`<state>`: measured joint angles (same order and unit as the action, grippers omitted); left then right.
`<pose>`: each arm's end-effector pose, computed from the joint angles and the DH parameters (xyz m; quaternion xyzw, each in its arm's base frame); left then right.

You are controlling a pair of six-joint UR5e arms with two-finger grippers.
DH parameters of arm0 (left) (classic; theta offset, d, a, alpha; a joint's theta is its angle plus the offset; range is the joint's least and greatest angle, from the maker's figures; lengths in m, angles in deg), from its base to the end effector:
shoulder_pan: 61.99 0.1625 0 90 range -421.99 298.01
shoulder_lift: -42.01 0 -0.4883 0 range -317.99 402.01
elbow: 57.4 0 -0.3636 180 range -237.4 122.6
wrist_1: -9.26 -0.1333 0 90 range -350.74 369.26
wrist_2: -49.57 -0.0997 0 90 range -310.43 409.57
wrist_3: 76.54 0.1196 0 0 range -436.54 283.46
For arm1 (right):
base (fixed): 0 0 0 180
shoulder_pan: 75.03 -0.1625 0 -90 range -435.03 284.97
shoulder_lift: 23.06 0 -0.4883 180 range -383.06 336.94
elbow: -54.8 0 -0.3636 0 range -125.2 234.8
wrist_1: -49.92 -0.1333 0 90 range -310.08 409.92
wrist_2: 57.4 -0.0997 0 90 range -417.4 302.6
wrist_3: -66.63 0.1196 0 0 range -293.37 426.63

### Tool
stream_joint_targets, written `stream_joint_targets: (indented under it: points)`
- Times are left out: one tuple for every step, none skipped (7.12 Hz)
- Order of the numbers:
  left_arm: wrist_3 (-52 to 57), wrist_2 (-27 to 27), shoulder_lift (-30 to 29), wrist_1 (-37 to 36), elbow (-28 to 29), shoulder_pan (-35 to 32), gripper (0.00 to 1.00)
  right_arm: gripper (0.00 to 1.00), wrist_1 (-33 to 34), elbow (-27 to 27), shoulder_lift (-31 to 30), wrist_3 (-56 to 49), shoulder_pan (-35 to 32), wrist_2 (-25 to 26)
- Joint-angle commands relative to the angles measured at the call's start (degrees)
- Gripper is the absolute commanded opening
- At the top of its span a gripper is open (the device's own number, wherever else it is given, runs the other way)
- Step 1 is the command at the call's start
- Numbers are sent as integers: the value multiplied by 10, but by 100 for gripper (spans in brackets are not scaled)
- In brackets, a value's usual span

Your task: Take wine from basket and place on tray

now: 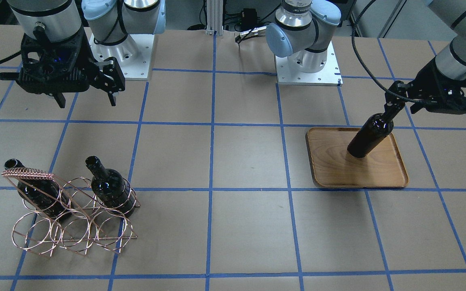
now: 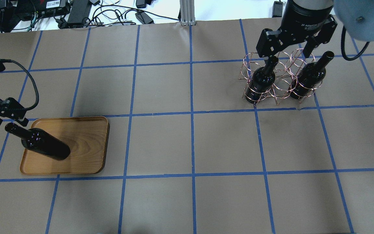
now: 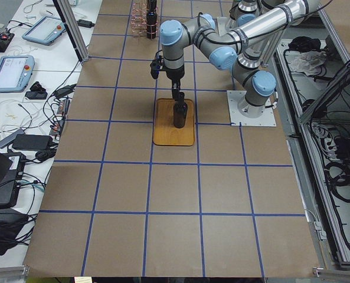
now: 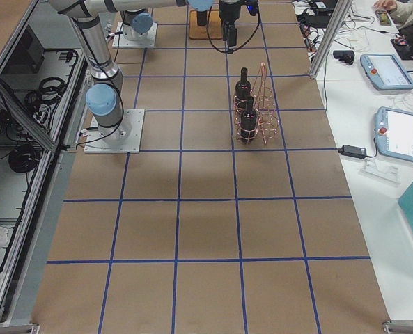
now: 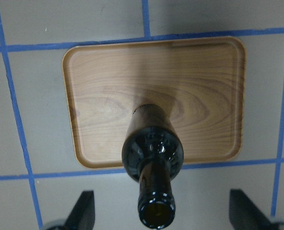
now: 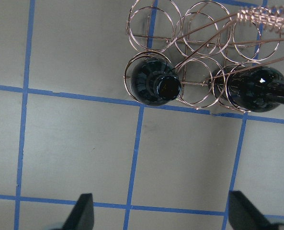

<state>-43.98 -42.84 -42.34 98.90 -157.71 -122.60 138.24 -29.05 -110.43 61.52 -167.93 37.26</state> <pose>0.0869 -0.4156 0.4923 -0.0284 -0.9987 -0.0430 0.0013 0.1482 -0.4819 0.5567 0.0691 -0.9967 0.0153 0.0410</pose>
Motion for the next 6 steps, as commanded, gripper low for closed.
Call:
stream_joint_targets:
  points:
    - [-92,17,1,134,138,-68,100,100,0,0,0,-1,0,1]
    - [-199,39,1,145,170,-122,100,100,1,0,0,-1,0,0]
    - [-293,34,1,143,172,-179,100,100,0,0,0,-1,0,0]
    - [-344,17,-2,141,173,-222,100,100,1,-1,0,-1,0,0]
    - [-365,17,-5,140,173,-239,100,100,1,0,-1,-1,0,0]
    - [-369,18,-5,141,174,-243,100,100,1,-1,-3,0,-1,-2]
